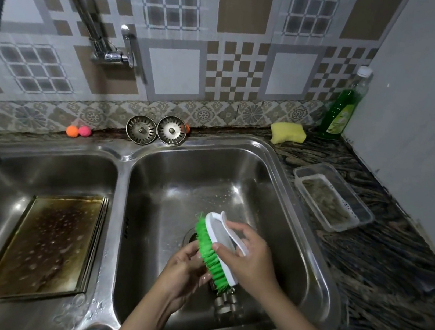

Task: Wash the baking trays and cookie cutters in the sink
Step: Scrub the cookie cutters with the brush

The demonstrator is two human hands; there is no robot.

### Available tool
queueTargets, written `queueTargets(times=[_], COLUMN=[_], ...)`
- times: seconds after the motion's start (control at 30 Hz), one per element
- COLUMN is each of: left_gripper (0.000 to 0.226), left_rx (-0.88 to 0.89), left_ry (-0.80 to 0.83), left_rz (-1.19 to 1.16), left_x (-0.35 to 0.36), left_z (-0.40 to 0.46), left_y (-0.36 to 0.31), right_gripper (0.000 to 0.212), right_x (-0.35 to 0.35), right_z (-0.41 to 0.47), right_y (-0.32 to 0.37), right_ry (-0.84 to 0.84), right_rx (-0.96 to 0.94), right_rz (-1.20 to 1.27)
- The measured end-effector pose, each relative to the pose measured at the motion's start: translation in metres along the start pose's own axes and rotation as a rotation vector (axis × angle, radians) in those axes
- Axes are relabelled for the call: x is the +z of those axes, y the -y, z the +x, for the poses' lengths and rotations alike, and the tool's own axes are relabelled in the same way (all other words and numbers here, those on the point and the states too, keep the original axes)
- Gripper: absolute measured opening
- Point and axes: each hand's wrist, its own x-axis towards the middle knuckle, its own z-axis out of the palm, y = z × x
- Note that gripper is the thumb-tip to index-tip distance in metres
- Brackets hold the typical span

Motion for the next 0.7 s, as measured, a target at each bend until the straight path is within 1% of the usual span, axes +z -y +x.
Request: queueTargets(times=[0.1, 0.2, 0.27, 0.37, 0.43, 0.47, 0.53, 0.6, 0.63, 0.7], left_gripper=[0.028, 0.025, 0.025, 0.029, 0.031, 0.028, 0.027, 0.042, 0.048, 0.054], left_rx=[-0.059, -0.077, -0.071, -0.055, -0.045, -0.045, -0.047, -0.043, -0.031, 0.016], left_ry=[-0.059, -0.068, -0.069, -0.048, 0.004, 0.019, 0.042, 0.094, 0.112, 0.088], left_rz=[-0.001, 0.006, 0.017, -0.032, -0.068, -0.049, 0.037, 0.133, 0.212, 0.44], left_x=[-0.006, -0.004, -0.002, 0.0, 0.001, 0.0, -0.004, -0.007, -0.008, -0.009], left_z=[-0.001, -0.003, -0.001, 0.002, 0.001, -0.001, -0.004, -0.008, -0.009, -0.007], left_y=[0.002, -0.001, -0.003, -0.009, -0.011, -0.011, -0.01, -0.014, -0.016, -0.021], right_gripper=[0.048, 0.046, 0.043, 0.046, 0.049, 0.048, 0.043, 0.043, 0.044, 0.044], right_x=[0.002, -0.002, -0.001, 0.009, 0.011, 0.009, -0.001, -0.011, -0.016, -0.022], right_z=[0.005, 0.009, 0.006, -0.004, -0.01, -0.01, -0.005, 0.001, 0.004, 0.008], right_y=[-0.01, -0.005, 0.002, 0.0, -0.005, -0.007, -0.008, -0.006, -0.004, 0.0], right_ry=[-0.011, -0.077, -0.127, -0.093, -0.071, -0.077, -0.09, -0.116, -0.142, -0.186], right_rx=[-0.017, -0.012, -0.025, -0.036, -0.037, -0.025, -0.011, 0.015, 0.031, 0.058], right_rz=[-0.123, -0.196, -0.145, 0.004, -0.006, -0.02, -0.083, -0.14, -0.145, -0.082])
